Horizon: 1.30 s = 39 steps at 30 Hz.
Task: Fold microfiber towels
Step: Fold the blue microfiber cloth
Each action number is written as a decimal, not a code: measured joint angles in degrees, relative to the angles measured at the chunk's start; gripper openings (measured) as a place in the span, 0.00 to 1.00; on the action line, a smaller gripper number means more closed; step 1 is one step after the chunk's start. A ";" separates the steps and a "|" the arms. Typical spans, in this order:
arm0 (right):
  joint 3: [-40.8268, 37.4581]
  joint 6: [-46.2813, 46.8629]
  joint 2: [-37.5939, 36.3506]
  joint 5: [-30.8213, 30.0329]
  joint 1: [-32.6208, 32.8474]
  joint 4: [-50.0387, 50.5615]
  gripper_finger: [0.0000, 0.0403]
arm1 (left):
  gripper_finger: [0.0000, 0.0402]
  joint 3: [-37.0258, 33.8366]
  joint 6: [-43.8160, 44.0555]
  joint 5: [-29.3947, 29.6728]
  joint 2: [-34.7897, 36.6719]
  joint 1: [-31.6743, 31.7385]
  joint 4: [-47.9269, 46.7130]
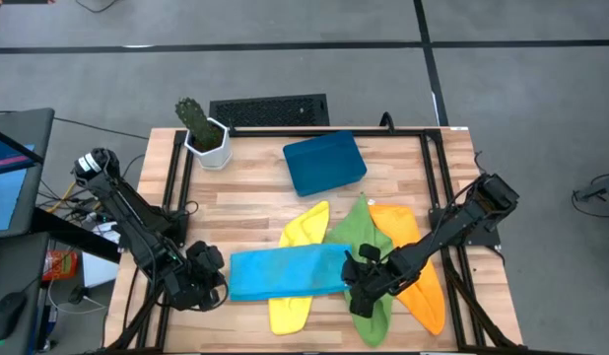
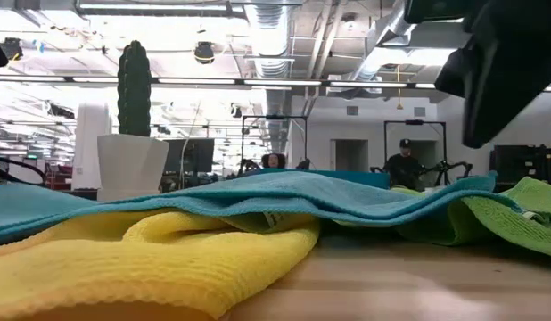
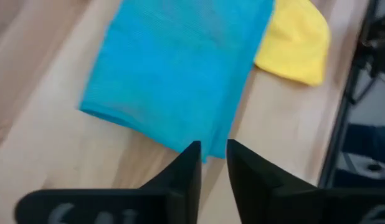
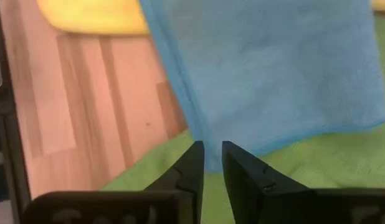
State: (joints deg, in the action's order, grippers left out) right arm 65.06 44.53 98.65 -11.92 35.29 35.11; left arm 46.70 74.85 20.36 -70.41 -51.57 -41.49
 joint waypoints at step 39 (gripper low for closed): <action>0.00 -25.70 -3.61 -1.02 -19.71 -1.24 0.45 | 0.35 -25.65 -8.36 0.85 11.30 16.36 22.82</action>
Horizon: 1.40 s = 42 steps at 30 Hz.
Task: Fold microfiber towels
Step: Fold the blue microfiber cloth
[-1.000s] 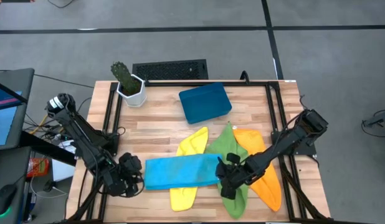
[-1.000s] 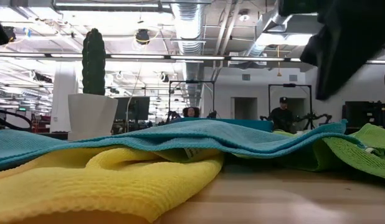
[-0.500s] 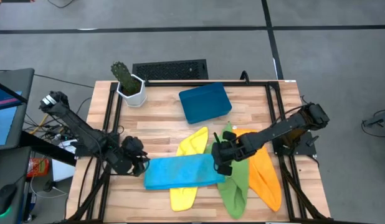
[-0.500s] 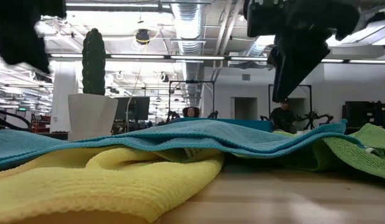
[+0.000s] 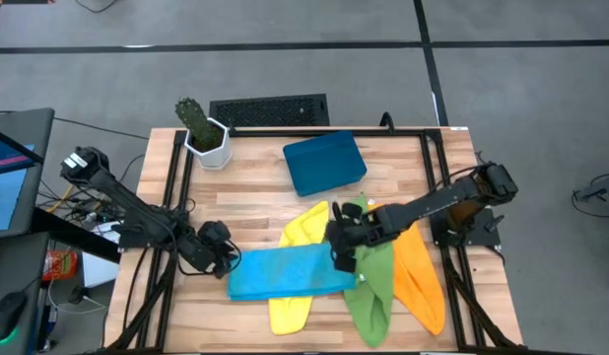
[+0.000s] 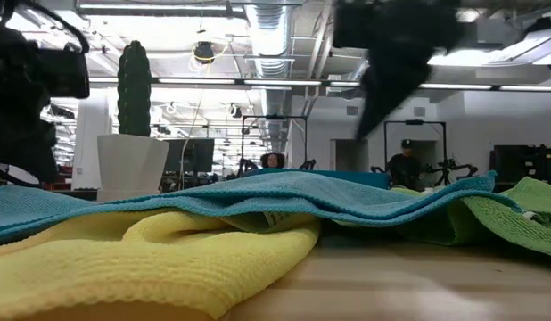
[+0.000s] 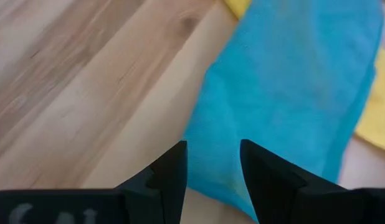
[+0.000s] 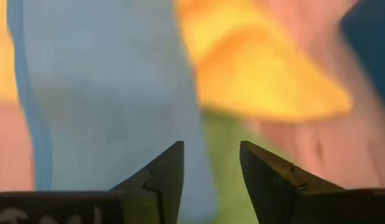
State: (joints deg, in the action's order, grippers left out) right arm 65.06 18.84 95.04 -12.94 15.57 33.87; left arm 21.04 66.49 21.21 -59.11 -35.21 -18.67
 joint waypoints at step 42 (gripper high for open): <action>0.04 -12.31 15.41 3.82 -14.54 -11.00 0.37 | 0.26 3.88 7.51 4.72 8.14 0.27 -8.86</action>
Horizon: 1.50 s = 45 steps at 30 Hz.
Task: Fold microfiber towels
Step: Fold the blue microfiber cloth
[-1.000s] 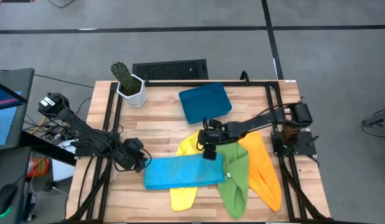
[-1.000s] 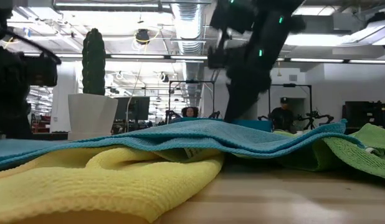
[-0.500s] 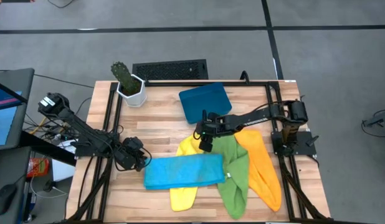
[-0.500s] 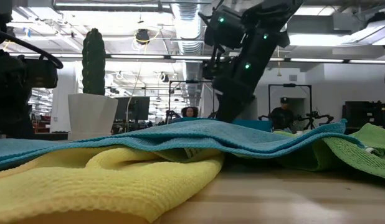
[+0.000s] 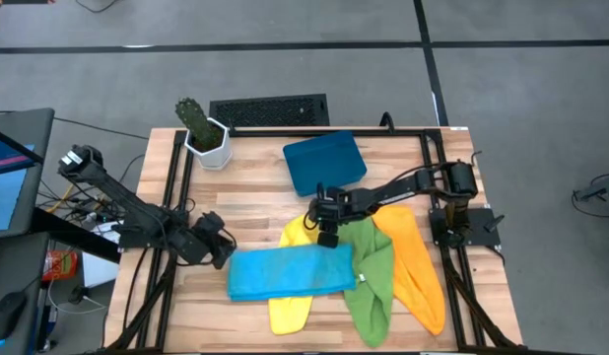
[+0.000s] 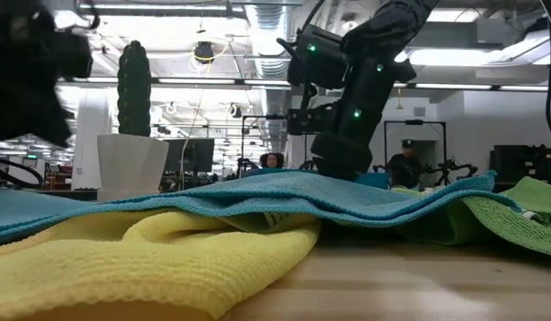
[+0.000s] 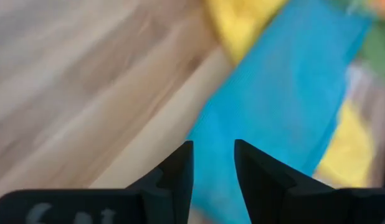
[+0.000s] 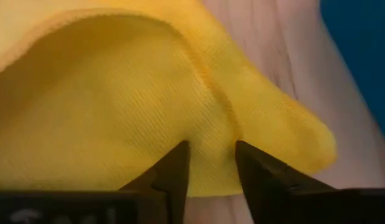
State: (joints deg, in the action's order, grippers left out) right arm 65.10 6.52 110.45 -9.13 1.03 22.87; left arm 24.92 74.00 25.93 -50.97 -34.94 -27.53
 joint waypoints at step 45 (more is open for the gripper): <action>-0.09 22.98 -18.24 -20.40 2.26 57.72 0.03 | 0.00 0.25 0.43 -6.49 -27.27 -0.79 9.93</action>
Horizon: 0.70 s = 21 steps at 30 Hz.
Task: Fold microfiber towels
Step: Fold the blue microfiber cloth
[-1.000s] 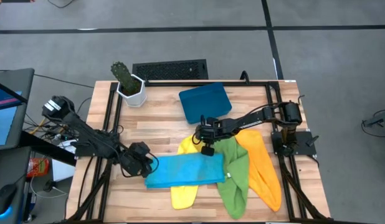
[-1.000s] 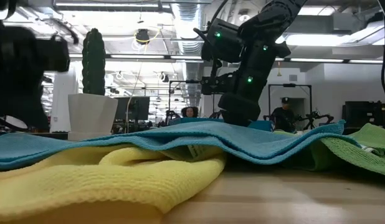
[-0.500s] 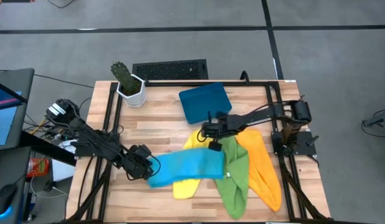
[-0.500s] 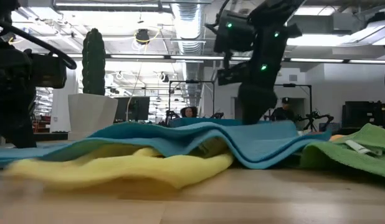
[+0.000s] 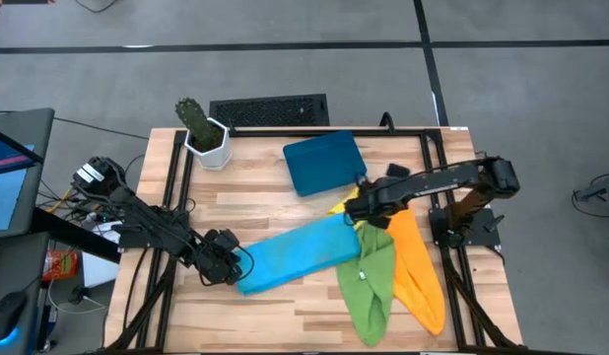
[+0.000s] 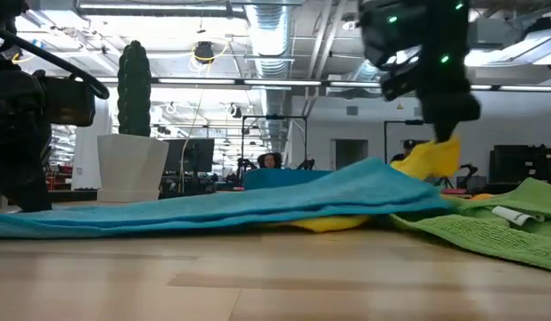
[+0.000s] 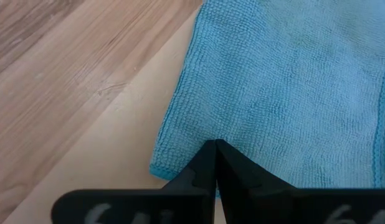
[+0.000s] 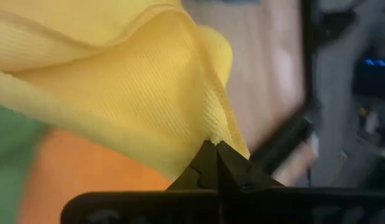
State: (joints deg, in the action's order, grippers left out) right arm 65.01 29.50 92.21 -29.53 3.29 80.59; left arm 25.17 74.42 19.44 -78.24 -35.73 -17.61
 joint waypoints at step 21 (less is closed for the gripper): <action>-11.74 11.43 -7.73 -0.96 -11.58 9.28 0.14 | 0.00 1.45 7.92 -3.20 0.37 -4.16 -6.55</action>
State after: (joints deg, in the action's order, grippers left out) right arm 53.28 40.92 84.48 -30.49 -8.29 89.87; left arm 26.62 82.35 16.25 -77.86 -39.88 -24.16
